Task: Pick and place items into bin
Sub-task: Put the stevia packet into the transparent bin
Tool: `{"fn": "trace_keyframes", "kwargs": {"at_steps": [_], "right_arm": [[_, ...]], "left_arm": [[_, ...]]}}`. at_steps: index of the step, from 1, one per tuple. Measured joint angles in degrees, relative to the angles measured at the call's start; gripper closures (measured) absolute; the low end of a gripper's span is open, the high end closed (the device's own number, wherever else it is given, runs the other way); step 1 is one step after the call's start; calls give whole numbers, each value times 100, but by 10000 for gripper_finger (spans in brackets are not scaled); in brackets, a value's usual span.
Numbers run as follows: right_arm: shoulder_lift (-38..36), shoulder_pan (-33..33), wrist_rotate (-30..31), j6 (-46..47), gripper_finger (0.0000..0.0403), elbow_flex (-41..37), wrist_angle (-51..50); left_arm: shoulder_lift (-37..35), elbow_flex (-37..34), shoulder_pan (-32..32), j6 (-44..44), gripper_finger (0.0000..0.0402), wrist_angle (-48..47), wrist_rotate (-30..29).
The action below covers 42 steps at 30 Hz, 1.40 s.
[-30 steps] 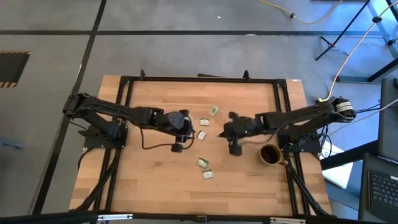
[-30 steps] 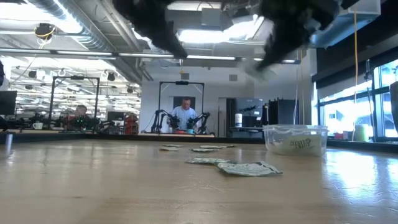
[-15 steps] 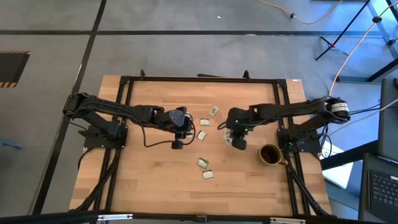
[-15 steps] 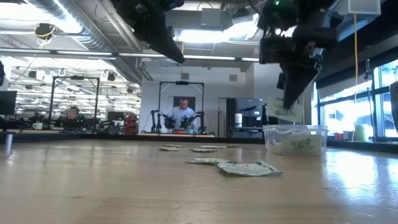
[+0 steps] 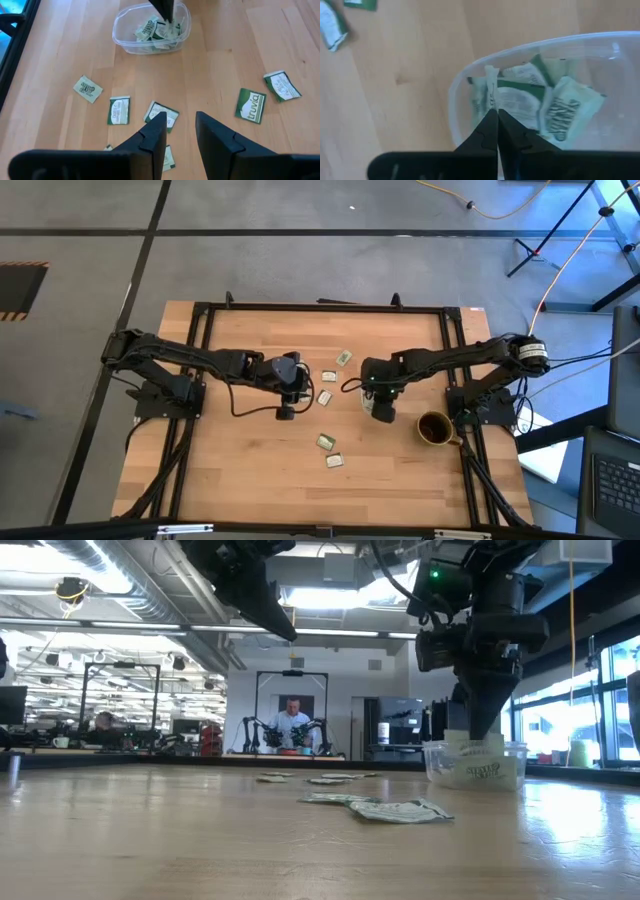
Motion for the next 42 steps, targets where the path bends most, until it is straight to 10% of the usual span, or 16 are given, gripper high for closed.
{"fn": "trace_keyframes", "kwargs": {"at_steps": [20,42], "right_arm": [[-141,-2,2583,459,286,-4,-166],[-291,0,2599,438,285,-4,-164]], "left_arm": [[901,-2,101,64,304,-3,-167],[2413,17,476,163,318,-64,-61]]}}
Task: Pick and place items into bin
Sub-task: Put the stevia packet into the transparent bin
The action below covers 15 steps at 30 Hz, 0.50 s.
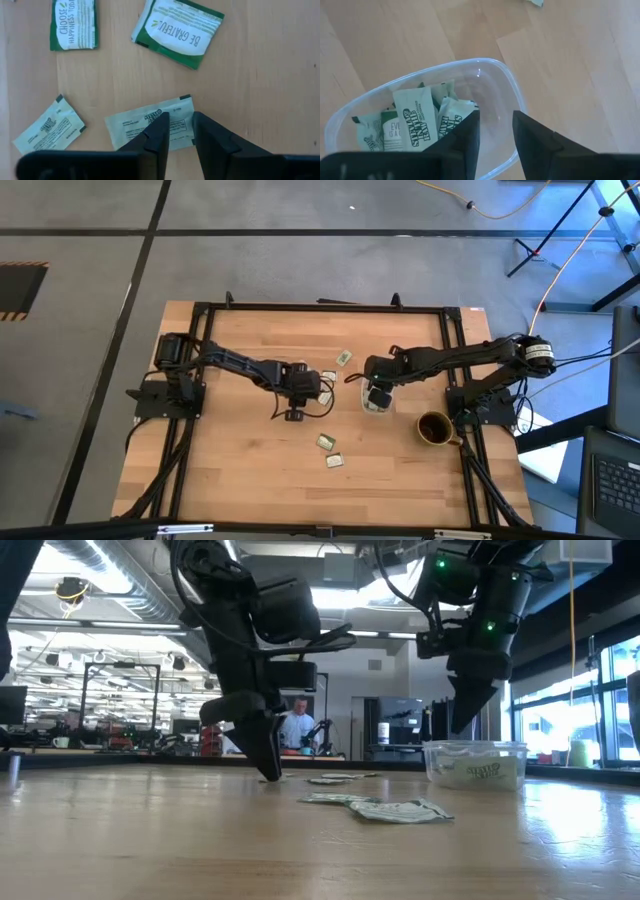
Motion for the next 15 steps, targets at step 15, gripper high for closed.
{"fn": "trace_keyframes", "kwargs": {"at_steps": [15], "right_arm": [[0,0,0,5,285,0,0]], "left_arm": [[-25,-10,-25,47,398,-36,53]]}}
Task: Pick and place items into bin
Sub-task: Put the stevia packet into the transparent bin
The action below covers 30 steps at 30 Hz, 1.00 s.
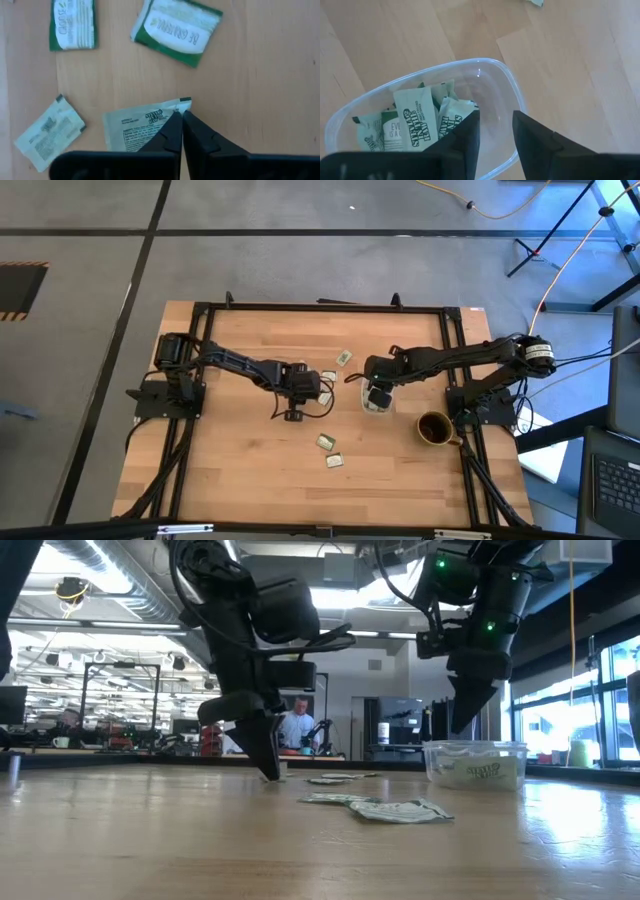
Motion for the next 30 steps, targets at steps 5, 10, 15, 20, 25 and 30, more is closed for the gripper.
{"fn": "trace_keyframes", "kwargs": {"at_steps": [5,10,15,20,25,30], "right_arm": [[-107,0,0,147,285,0,20],[-387,129,30,-75,285,0,413],[-588,631,20,-1825,285,2,1399],[-599,1399,-4,-3614,285,4,2432],[-599,1822,2,-4240,285,4,2943],[-599,1974,0,-4242,285,4,3261]], "left_arm": [[-278,-40,-103,5,399,-112,60],[-764,-27,-204,149,399,36,445],[-1166,-14,-235,302,399,974,1849],[-1273,-14,-92,183,399,1738,3409],[-1242,-14,-41,-90,399,2220,3922],[-1237,-14,-75,-445,399,2871,4334]]}}
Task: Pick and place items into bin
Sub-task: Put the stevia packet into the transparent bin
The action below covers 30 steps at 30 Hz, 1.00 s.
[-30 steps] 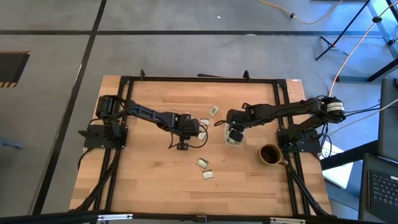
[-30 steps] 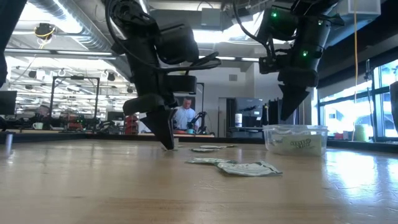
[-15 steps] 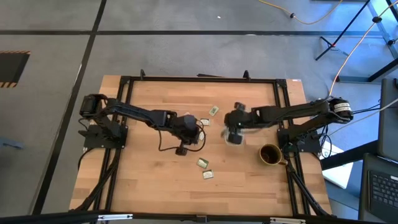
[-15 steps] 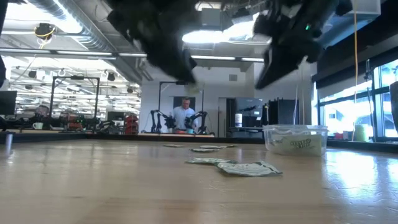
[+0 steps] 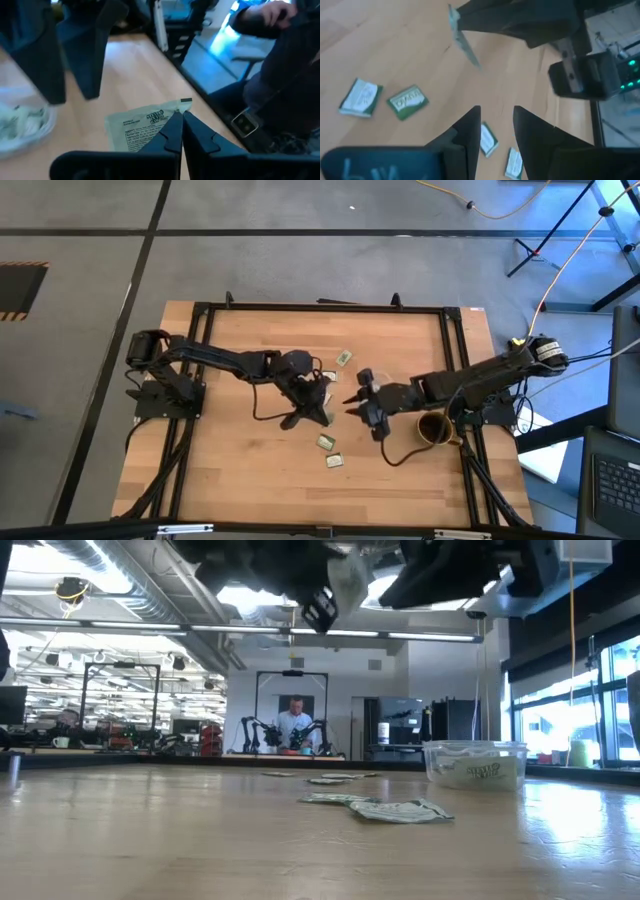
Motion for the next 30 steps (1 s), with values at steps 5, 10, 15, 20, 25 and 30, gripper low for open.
{"fn": "trace_keyframes", "kwargs": {"at_steps": [5,10,15,20,25,30], "right_arm": [[2,138,8,-269,285,0,413],[78,315,-76,-774,285,2,836],[302,384,-190,-1026,285,2,960],[391,382,-190,-1019,285,2,1140],[391,382,-192,-951,309,2,1278],[391,382,-192,-892,374,2,1150]], "left_arm": [[0,0,-67,-287,399,276,39],[0,0,-105,-372,399,447,24],[0,2,-121,-492,399,737,27],[0,4,-117,-524,399,759,24],[0,4,-117,-518,399,724,24],[0,4,-119,-513,398,715,-55]]}}
